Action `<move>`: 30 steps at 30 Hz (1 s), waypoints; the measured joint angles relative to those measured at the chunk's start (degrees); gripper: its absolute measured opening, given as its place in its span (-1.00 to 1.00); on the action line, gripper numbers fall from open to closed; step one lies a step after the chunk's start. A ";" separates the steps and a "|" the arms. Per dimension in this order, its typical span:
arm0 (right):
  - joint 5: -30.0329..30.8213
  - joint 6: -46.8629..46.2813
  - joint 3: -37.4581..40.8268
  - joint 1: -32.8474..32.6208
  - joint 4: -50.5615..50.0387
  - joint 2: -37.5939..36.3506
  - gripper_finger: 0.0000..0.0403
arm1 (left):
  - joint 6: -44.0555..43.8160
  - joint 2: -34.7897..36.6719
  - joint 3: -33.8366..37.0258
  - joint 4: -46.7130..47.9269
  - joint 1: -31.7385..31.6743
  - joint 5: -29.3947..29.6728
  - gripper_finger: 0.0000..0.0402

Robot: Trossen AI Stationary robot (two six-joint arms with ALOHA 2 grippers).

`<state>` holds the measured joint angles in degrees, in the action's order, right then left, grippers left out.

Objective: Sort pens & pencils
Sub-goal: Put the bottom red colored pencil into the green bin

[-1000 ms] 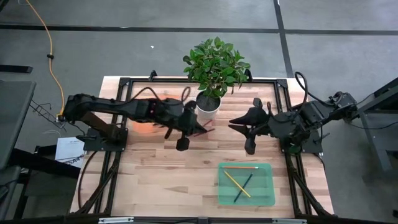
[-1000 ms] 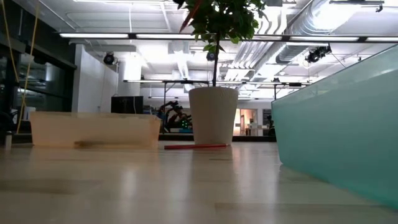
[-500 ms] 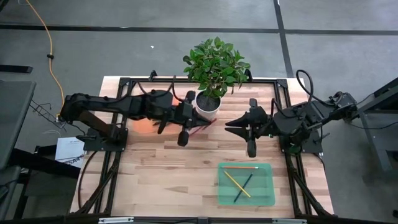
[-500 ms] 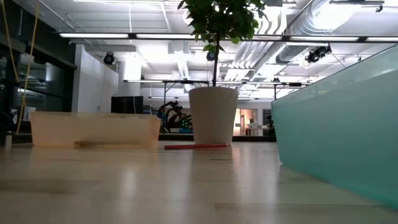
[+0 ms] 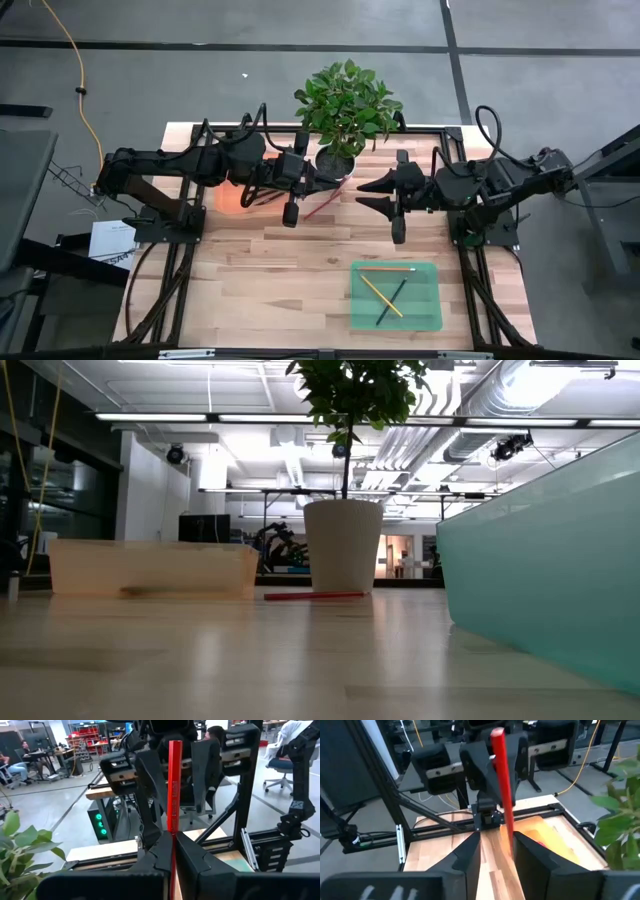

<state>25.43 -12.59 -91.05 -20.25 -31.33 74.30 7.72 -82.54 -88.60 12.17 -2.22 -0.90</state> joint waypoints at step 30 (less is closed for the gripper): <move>-7.85 7.51 0.00 5.29 12.63 1.42 -0.42 | 0.05 -0.02 0.02 -0.44 0.11 -0.59 -0.99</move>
<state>17.59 -5.08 -91.05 -14.96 -18.70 75.72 7.77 -82.56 -88.58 11.73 -2.11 -1.49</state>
